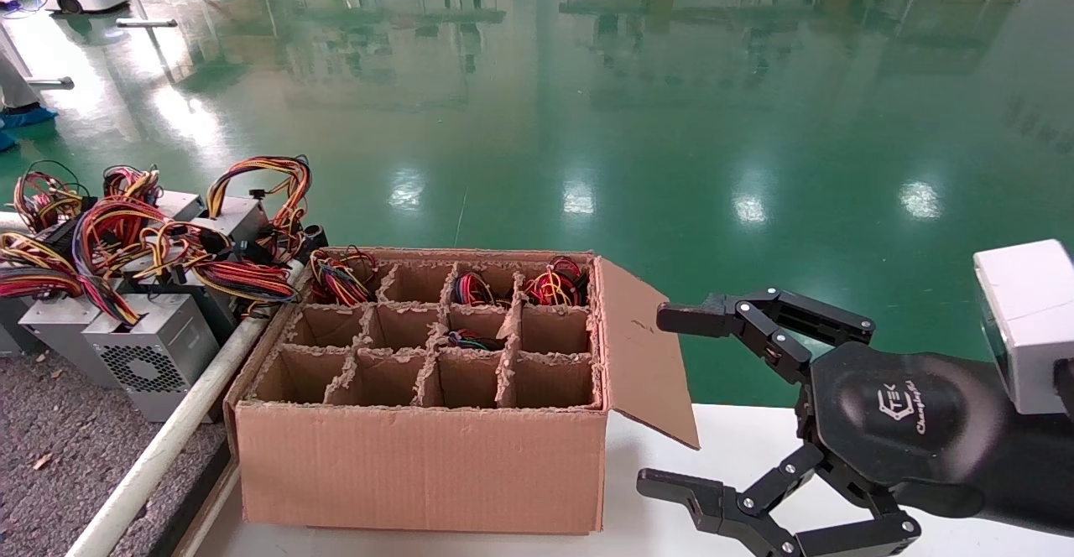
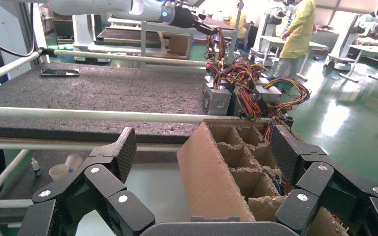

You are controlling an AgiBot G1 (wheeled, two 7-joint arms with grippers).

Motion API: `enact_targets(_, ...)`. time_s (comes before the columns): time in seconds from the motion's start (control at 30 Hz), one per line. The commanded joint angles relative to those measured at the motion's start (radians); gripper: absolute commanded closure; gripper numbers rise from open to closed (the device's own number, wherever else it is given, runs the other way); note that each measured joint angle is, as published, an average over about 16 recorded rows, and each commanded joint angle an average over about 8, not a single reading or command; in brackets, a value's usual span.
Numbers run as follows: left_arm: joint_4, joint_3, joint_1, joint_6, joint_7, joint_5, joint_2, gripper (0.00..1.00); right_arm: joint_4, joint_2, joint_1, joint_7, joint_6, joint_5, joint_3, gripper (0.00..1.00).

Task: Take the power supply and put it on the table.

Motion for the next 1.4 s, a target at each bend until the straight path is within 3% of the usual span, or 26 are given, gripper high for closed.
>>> enact_targets(0.03,0.0,0.0,0.002,0.002,0.001,-0.001,-0.001,0.0,0.0,0.0,0.0,0.0,0.0,0.0,0.0,0.0)
enact_targets(1.0,0.093,0.04,-0.043,0.11,-0.09,0.063,0.004,0.0,0.0,0.0,0.0,0.0,0.0,0.0,0.0,0.0)
enact_targets(1.4,0.055,-0.005,-0.204,0.19,-0.212,0.0,0.024,0.0,0.0,0.0,0.0,0.0,0.0,0.0,0.0,0.0)
